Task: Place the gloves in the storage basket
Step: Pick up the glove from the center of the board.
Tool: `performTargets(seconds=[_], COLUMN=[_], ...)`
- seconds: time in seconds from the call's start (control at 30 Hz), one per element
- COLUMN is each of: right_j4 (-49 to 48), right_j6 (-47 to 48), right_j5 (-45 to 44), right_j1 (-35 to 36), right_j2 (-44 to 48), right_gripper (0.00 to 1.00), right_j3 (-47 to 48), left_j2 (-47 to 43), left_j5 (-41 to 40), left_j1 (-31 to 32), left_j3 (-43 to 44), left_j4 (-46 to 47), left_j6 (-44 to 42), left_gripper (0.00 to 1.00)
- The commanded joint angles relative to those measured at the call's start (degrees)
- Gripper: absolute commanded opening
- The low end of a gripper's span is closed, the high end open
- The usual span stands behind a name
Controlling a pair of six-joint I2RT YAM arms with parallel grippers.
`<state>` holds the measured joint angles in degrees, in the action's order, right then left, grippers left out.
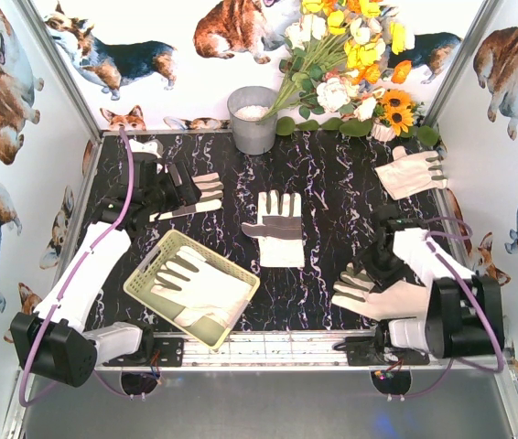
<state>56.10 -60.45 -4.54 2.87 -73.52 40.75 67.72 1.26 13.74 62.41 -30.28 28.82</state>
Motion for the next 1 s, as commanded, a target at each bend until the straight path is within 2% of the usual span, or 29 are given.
performTargets(seconds=[0.0, 0.1, 0.3, 0.43, 0.5, 0.73, 0.83, 0.97], right_j4=[-3.9, -4.8, -6.9, -5.5, -4.9, -1.9, -3.7, -11.1], right_j6=[-0.6, 1.3, 3.0, 4.8, 5.8, 8.5, 10.3, 11.1], right_j5=[0.1, 1.2, 3.9, 5.4, 7.4, 13.7, 20.6, 31.3], right_j1=[-0.2, -0.2, -0.2, -0.2, -0.2, -0.1, -0.2, -0.2], right_j2=[-5.3, -9.0, -11.6, -10.6, -9.1, -4.2, -2.8, -1.2], right_gripper=[0.6, 0.52, 0.18, 0.04, 0.0, 0.0, 0.0, 0.0], right_j3=[1.2, 1.7, 1.8, 4.6, 6.8, 18.2, 22.5, 24.9], left_j2=[-0.2, -0.8, -2.3, -2.5, -1.7, 2.7, 4.8, 7.6], left_j5=[0.6, 0.1, -0.4, 1.4, 3.4, 12.0, 16.2, 21.2], left_j1=[-0.4, -0.4, -0.4, -0.4, -0.4, 0.1, 1.1, 3.3], left_j3=[0.7, 0.7, 0.0, 0.1, 0.5, 3.4, 4.8, 6.1], left_j4=[-0.6, -1.0, -1.9, -0.9, 0.6, 6.1, 9.3, 13.6], left_j6=[-0.6, -0.6, 0.0, -0.2, -0.7, -1.1, -1.1, -0.9], left_gripper=[0.86, 0.86, 0.86, 0.86, 0.86, 0.85, 0.85, 0.84])
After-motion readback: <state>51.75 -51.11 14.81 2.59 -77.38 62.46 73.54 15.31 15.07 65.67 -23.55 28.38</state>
